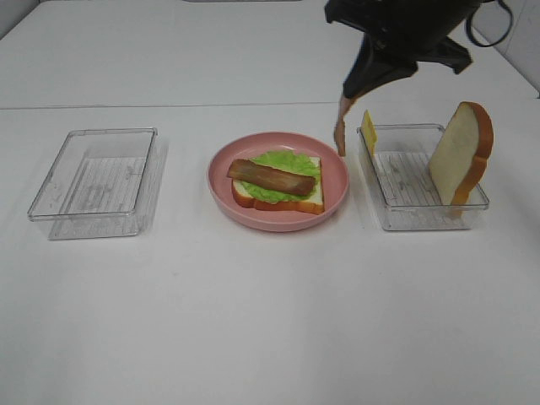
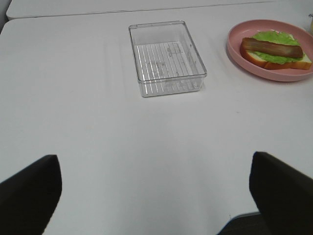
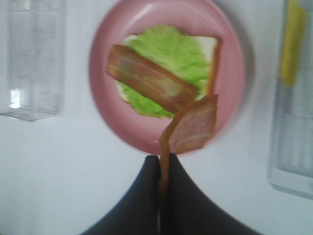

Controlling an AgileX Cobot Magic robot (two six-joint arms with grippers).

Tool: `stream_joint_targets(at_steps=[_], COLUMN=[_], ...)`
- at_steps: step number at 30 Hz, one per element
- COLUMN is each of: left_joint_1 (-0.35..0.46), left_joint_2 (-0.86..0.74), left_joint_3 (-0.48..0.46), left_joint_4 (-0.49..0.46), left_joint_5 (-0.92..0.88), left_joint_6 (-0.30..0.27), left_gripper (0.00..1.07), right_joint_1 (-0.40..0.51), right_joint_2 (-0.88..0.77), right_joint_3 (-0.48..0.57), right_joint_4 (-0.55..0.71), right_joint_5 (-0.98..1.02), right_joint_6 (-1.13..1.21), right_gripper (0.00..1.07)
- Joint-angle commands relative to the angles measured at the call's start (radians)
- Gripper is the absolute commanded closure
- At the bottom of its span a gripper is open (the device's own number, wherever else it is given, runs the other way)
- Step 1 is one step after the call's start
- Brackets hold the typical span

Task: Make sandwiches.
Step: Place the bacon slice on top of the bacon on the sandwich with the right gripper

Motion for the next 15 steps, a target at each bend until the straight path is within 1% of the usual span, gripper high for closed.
stream_joint_targets(at_steps=[1,3,4,6,7,8,10,11,12,13,14,15], left_joint_1=[-0.004,-0.004,-0.004,-0.004,-0.004,-0.004,-0.004,-0.004,-0.004,-0.004,-0.004,-0.004], left_joint_2=[-0.017,-0.017,-0.017,-0.017,-0.017,-0.017,-0.017,-0.017,-0.017,-0.017,-0.017,-0.017], left_joint_3=[0.000,0.000,0.000,0.000,0.000,0.000,0.000,0.000,0.000,0.000,0.000,0.000], left_joint_4=[0.003,0.003,0.003,0.003,0.003,0.003,0.003,0.003,0.003,0.003,0.003,0.003], left_joint_5=[-0.006,-0.006,-0.006,-0.006,-0.006,-0.006,-0.006,-0.006,-0.006,-0.006,-0.006,-0.006], left_joint_6=[0.000,0.000,0.000,0.000,0.000,0.000,0.000,0.000,0.000,0.000,0.000,0.000], left_gripper=[0.06,0.06,0.06,0.06,0.06,0.06,0.06,0.06,0.06,0.06,0.06,0.06], right_joint_1=[0.035,0.081,0.081,0.120,0.120,0.137,0.145,0.157,0.157,0.161,0.164,0.164], right_joint_2=[-0.004,0.007,0.007,0.034,0.034,0.061,0.078,0.111,0.111,0.148,0.166,0.166], right_joint_3=[-0.004,-0.004,-0.004,-0.005,-0.005,-0.005,-0.005,-0.005,-0.005,-0.005,-0.005,-0.005], right_joint_4=[0.096,0.162,0.162,0.208,0.208,0.240,0.260,0.306,0.306,0.368,0.400,0.400], right_joint_5=[-0.074,-0.160,-0.160,-0.243,-0.243,-0.281,-0.296,-0.314,-0.314,-0.325,-0.332,-0.332], right_joint_6=[-0.065,-0.115,-0.115,-0.138,-0.138,-0.153,-0.165,-0.195,-0.195,-0.230,-0.253,-0.253], right_gripper=[1.07,1.07,1.07,1.07,1.07,1.07,1.07,1.07,1.07,1.07,1.07,1.07])
